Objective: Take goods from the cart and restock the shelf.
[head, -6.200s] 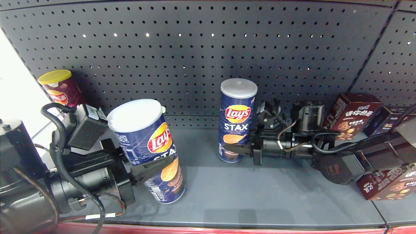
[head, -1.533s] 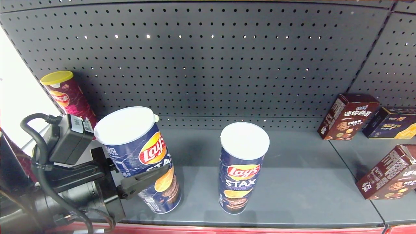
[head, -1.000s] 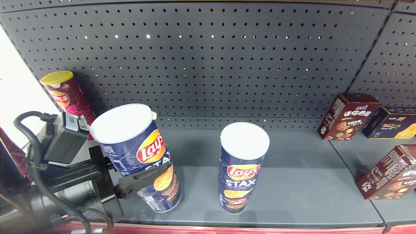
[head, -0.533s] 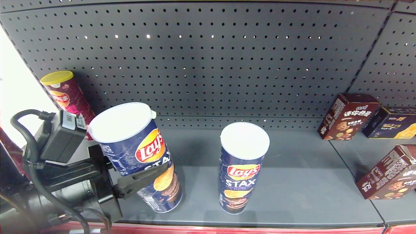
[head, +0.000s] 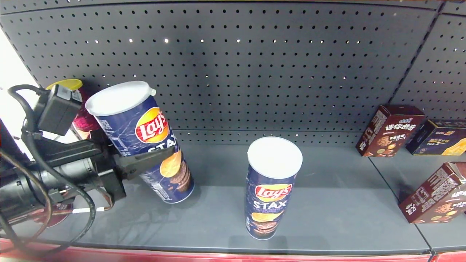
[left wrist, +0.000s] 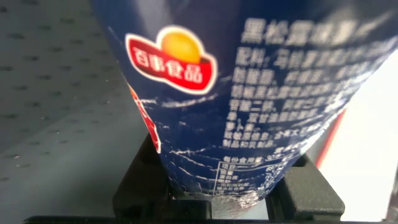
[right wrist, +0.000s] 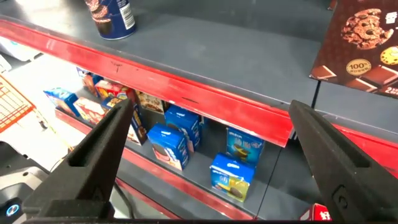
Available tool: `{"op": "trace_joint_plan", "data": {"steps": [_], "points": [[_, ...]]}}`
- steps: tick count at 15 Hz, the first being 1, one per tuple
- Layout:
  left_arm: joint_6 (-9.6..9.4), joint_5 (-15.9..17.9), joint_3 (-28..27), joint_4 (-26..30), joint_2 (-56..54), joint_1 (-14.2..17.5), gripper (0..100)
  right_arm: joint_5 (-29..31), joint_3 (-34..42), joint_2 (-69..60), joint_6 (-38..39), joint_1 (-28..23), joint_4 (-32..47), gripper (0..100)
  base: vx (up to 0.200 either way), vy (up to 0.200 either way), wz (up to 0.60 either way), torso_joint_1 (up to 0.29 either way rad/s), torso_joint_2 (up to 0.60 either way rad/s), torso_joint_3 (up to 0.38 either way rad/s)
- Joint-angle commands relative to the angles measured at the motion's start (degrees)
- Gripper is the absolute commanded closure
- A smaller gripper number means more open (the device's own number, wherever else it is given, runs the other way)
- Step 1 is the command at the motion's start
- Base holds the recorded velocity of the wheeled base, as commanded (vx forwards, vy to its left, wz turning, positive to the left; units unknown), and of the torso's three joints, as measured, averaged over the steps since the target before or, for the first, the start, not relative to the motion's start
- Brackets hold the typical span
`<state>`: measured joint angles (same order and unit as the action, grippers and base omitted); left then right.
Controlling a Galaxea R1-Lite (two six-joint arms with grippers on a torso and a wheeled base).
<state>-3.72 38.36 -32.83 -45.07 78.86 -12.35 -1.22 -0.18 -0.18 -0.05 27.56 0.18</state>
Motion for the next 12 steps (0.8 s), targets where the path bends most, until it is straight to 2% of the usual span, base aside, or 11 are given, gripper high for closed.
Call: {"op": "trace_joint_plan", "data": {"steps": [1, 2, 3, 4, 6, 7, 9, 10, 11, 12], "points": [[-0.06, 0.22, -1.89, 0.33, 3.05, 1.63, 100, -0.01, 0.01, 0.18, -0.04, 0.03, -0.01, 0, 0.0, 0.0, 0.0, 0.0, 0.0, 0.0], [-1.56, 0.31, -6.99, 0.51, 8.5, 2.68, 100, -0.01, 0.01, 0.18, 0.05, 0.03, -0.01, 0, 0.0, 0.0, 0.0, 0.0, 0.0, 0.0], [-1.73, 0.92, -9.45, 1.56, 9.38, 1.01, 100, -0.01, 0.01, 0.18, -0.04, 0.03, -0.01, 0, 0.0, 0.0, 0.0, 0.0, 0.0, 0.0], [-2.26, 3.03, -12.52, 2.53, 11.49, -1.98, 100, -0.01, 0.01, 0.18, -0.04, 0.03, -0.01, 0, 0.0, 0.0, 0.0, 0.0, 0.0, 0.0], [-3.75, 3.38, -13.75, 2.62, 13.6, -4.09, 100, -0.01, 0.01, 0.18, -0.04, 0.03, -0.01, 0, 0.0, 0.0, 0.0, 0.0, 0.0, 0.0], [-5.16, 2.42, -14.19, 2.09, 15.89, -6.9, 100, -0.01, 0.01, 0.18, 0.05, 0.03, -0.01, 0, 0.0, 0.0, 0.0, 0.0, 0.0, 0.0], [-6.57, 2.24, -15.42, 2.0, 17.47, -7.69, 100, -0.01, 0.01, 0.18, 0.05, 0.03, -0.01, 0, 0.0, 0.0, 0.0, 0.0, 0.0, 0.0], [-6.57, 2.24, -15.42, 2.0, 17.47, -7.69, 100, -0.01, 0.01, 0.18, 0.05, 0.03, -0.01, 0, 0.0, 0.0, 0.0, 0.0, 0.0, 0.0], [-8.32, 2.07, -17.8, 2.71, 19.75, -7.69, 100, -0.01, 0.01, 0.18, -0.04, 0.03, -0.01, 0, 0.0, 0.0, 0.0, 0.0, 0.0, 0.0], [-8.85, 1.27, -18.5, 2.79, 21.25, -7.78, 100, -0.01, 0.01, 0.18, -0.04, 0.03, -0.01, 0, 0.0, 0.0, 0.0, 0.0, 0.0, 0.0]]}}
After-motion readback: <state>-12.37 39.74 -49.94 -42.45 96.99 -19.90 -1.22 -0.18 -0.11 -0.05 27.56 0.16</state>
